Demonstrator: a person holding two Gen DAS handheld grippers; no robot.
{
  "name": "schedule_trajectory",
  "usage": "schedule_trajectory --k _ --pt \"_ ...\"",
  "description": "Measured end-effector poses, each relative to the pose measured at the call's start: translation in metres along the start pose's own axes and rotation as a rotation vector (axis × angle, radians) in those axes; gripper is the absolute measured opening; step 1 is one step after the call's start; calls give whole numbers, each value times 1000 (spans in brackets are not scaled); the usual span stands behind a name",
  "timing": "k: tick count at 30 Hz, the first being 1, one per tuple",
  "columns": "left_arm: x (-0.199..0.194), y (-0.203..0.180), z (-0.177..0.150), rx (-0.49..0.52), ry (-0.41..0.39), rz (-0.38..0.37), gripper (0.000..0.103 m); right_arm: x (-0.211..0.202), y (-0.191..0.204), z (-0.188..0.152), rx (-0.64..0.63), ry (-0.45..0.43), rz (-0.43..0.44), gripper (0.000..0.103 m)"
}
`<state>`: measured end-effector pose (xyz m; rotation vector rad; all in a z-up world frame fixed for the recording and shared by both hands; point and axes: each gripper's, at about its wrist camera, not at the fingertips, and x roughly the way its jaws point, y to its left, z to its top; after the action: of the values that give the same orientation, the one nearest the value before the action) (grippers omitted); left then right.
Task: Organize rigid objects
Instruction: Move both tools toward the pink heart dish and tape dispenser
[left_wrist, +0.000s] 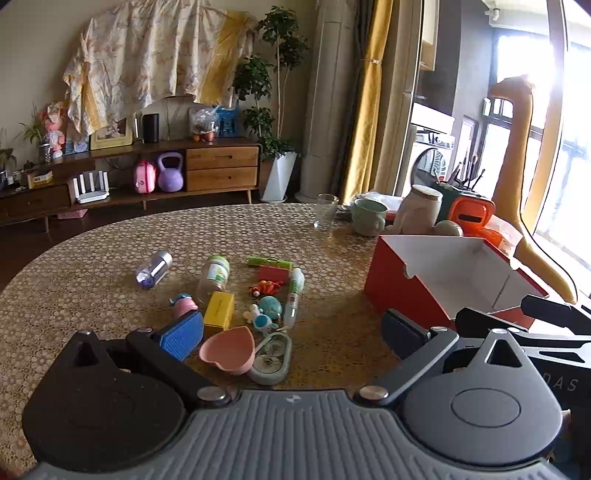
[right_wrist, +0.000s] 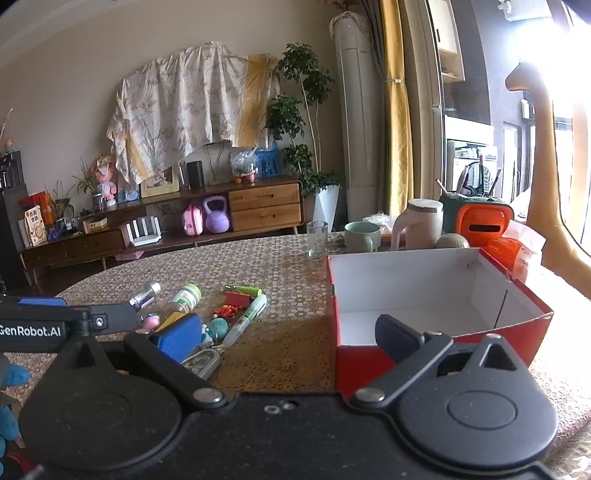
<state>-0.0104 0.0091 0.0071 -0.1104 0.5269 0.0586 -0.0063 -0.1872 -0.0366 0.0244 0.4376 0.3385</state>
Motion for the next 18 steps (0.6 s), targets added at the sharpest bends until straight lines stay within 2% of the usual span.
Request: schedule_trajectory --k 8,18 --pt "2 10 0 -12 16 34 103 10 8 2 -22 20 7 100" --pt "19 34 6 -53 54 78 103 35 13 7 -75 59 69 100"
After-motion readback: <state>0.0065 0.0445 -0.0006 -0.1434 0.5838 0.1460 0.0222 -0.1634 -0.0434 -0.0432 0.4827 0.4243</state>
